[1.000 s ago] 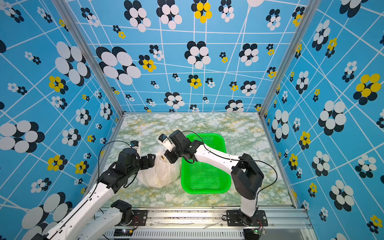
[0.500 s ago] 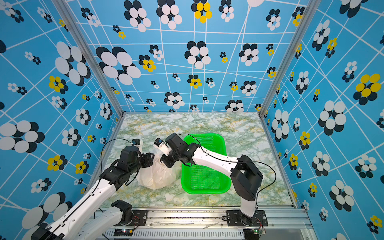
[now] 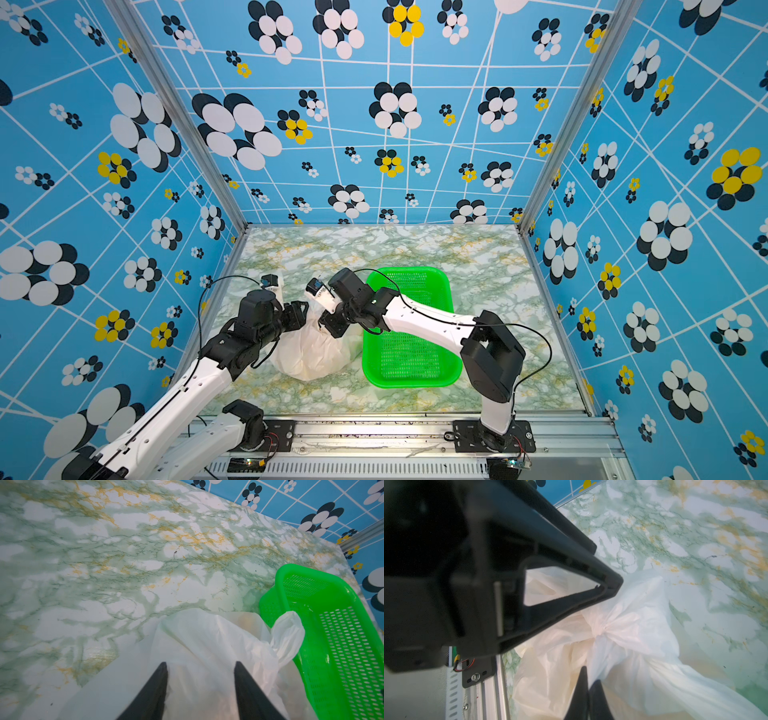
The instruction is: Untie the knot of the plastic bag and take out the fruit
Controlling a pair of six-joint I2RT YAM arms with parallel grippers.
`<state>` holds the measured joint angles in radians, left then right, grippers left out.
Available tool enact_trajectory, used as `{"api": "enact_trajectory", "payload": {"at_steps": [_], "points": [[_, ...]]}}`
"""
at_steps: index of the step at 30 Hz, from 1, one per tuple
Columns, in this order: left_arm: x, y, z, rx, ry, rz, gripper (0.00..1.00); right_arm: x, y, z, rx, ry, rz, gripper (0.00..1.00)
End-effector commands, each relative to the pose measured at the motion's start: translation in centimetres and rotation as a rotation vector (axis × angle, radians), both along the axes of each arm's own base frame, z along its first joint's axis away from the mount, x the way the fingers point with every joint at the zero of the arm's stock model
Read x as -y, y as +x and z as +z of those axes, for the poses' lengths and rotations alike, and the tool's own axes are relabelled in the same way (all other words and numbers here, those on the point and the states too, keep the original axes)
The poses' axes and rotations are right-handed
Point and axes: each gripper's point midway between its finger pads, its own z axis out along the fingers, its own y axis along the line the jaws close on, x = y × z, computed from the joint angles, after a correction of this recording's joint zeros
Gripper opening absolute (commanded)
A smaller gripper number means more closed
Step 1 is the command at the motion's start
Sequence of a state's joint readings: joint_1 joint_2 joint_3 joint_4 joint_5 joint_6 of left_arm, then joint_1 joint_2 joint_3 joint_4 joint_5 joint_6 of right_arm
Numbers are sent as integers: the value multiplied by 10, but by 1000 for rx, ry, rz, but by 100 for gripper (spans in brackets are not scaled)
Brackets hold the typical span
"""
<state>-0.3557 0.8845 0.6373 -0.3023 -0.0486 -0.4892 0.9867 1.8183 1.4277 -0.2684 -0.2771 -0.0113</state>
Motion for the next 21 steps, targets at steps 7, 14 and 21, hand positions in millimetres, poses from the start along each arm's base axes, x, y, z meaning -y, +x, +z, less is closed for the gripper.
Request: {"api": "enact_trajectory", "payload": {"at_steps": [7,14,21], "points": [[-6,-2,8,-35,16,39,72,-6,-16,8,-6,52,30,0],[-21,-28,25,-10,-49,115,72,-5,-12,8,6,48,12,0],[-12,-35,16,-77,-152,125,71,-5,-12,11,6,57,9,0]]}}
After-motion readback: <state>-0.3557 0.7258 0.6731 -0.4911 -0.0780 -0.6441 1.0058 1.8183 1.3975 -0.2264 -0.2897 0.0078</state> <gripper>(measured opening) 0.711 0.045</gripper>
